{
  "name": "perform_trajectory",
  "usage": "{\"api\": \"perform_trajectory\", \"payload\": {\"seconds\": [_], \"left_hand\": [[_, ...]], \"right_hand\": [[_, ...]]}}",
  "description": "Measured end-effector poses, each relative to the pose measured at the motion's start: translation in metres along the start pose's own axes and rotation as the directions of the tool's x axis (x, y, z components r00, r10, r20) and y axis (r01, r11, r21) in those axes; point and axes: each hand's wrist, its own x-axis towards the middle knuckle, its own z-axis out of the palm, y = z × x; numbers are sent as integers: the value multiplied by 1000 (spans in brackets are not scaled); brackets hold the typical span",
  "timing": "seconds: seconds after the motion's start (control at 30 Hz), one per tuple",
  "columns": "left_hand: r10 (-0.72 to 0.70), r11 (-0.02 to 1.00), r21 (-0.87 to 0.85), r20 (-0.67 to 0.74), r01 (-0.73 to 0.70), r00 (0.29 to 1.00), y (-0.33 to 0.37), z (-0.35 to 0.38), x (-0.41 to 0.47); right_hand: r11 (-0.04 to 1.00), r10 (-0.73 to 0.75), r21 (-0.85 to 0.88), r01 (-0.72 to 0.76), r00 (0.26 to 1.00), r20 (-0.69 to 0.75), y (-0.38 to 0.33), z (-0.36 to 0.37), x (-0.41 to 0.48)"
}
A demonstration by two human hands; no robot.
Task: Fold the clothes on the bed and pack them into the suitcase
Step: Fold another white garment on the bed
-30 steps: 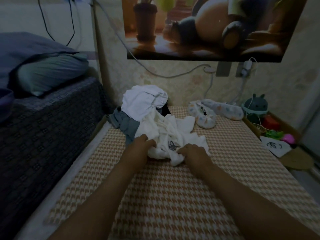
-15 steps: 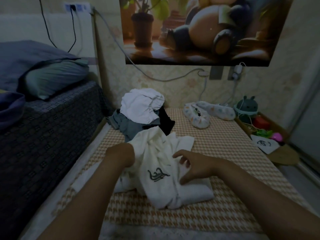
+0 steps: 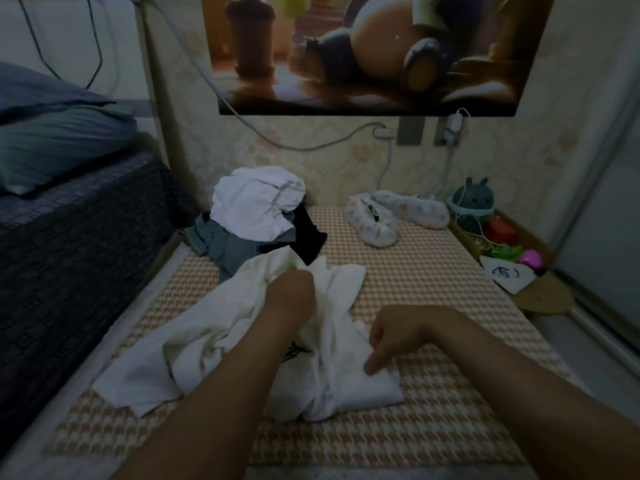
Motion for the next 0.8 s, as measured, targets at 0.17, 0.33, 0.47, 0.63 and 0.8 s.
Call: {"api": "perform_trajectory", "payload": {"seconds": [0.17,0.33,0.47,0.63,0.8], "left_hand": [[-41,998,-63,-460,13,887,-2,-24,11],[-352,702,-712,-331,13,875,3,-46,29],[-340,714,-682,-534,-158,774,20,-67,54],[166,803,-554,-148,-221,975,39,-55,110],[154,857,-493,-39,-153,987,33,-33,108]], "right_hand": [[781,42,612,128,966,-256,17,-13,-4],[713,351,679,174,750,-561,23,-36,7],[722,229,628,288,758,-611,40,-51,8],[933,350,334,-135,111,-930,62,-45,42],[996,44,66,59,316,-948,55,-25,68]]}}
